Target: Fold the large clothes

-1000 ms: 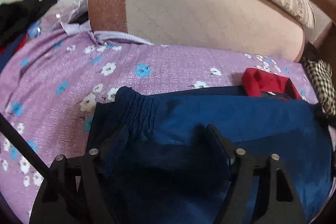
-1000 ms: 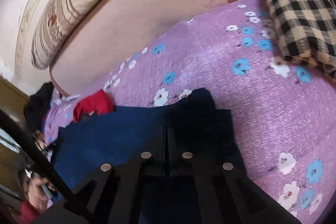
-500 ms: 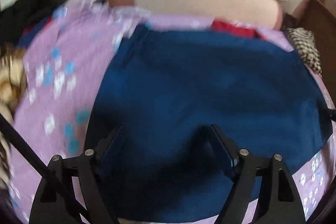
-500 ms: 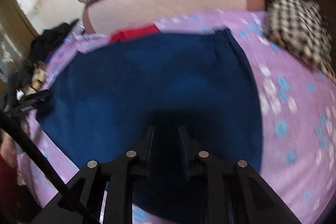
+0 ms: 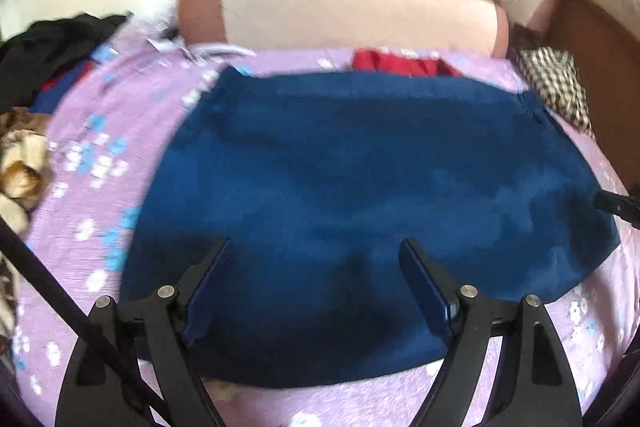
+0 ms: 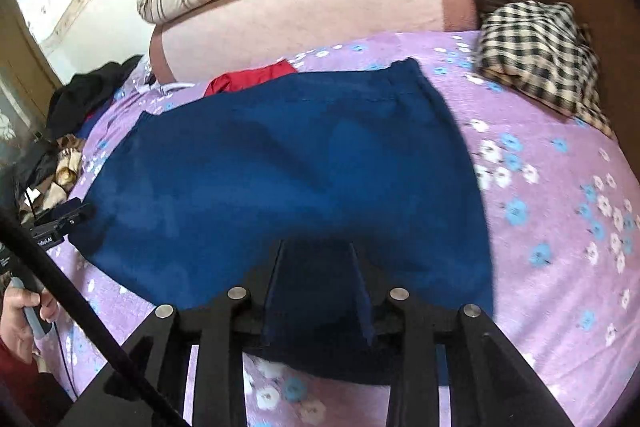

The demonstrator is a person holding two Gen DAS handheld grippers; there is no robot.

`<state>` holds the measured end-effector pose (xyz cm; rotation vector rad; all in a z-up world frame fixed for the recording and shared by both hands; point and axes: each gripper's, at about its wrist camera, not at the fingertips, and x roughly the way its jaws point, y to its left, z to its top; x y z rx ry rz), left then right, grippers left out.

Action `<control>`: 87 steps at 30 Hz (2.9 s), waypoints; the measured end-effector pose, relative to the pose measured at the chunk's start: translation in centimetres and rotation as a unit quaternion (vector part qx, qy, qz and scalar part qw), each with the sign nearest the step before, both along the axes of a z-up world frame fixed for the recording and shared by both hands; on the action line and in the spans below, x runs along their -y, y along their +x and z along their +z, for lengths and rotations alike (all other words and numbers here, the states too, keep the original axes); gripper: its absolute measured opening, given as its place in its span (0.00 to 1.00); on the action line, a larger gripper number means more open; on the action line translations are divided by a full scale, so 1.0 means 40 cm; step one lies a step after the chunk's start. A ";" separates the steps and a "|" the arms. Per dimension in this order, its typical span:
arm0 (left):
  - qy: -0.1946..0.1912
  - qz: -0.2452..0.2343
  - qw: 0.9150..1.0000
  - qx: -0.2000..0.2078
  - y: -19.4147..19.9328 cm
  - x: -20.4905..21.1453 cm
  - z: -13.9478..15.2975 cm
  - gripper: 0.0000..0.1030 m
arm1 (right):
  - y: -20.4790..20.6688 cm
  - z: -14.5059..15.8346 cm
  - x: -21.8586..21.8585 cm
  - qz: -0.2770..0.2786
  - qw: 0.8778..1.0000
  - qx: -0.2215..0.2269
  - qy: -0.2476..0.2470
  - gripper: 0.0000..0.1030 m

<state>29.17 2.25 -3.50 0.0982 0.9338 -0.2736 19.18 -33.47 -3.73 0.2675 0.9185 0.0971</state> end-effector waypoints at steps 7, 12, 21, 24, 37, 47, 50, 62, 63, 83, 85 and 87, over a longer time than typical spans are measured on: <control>0.024 0.031 0.999 -0.009 0.008 0.006 -0.059 0.82 | 0.043 -0.079 0.082 -0.052 0.997 -0.053 0.022 0.33; 0.055 0.028 0.997 0.040 -0.063 0.036 -0.009 0.82 | 0.012 -0.019 0.060 -0.046 0.999 -0.008 -0.006 0.40; 0.080 0.027 0.996 0.034 -0.081 0.033 -0.050 0.83 | 0.021 -0.070 0.004 -0.027 0.997 -0.057 -0.051 0.44; 0.085 0.031 0.995 0.047 -0.076 0.034 -0.042 0.83 | 0.016 -0.052 -0.005 -0.020 0.998 -0.043 -0.044 0.44; -0.021 0.053 0.998 -0.023 -0.029 -0.050 -0.018 0.83 | 0.042 -0.055 0.008 -0.037 0.999 -0.036 0.003 0.49; -0.303 0.201 0.923 -0.127 -0.193 -0.323 -0.085 0.80 | -0.238 -0.072 0.071 -0.151 0.964 -0.009 0.217 0.58; -0.306 0.222 0.920 -0.101 -0.180 -0.328 -0.082 0.79 | -0.303 -0.155 0.070 -0.199 0.942 -0.028 0.270 0.58; -0.337 0.248 0.908 -0.016 0.006 -0.310 -0.113 0.62 | -0.132 -0.197 0.161 -0.271 0.894 0.045 0.355 0.19; -0.321 0.253 0.913 -0.014 0.008 -0.304 -0.115 0.15 | -0.111 -0.202 0.160 -0.265 0.897 0.036 0.352 0.13; -0.244 0.227 0.943 0.015 -0.141 -0.241 -0.021 0.06 | -0.208 -0.051 0.193 -0.191 0.938 0.106 0.269 0.07; -0.243 0.233 0.942 0.003 -0.134 -0.244 -0.034 0.06 | -0.210 -0.063 0.205 -0.194 0.936 0.096 0.277 0.08; -0.245 0.242 0.939 -0.011 -0.125 -0.252 -0.052 0.07 | -0.198 -0.095 0.222 -0.198 0.927 0.083 0.306 0.14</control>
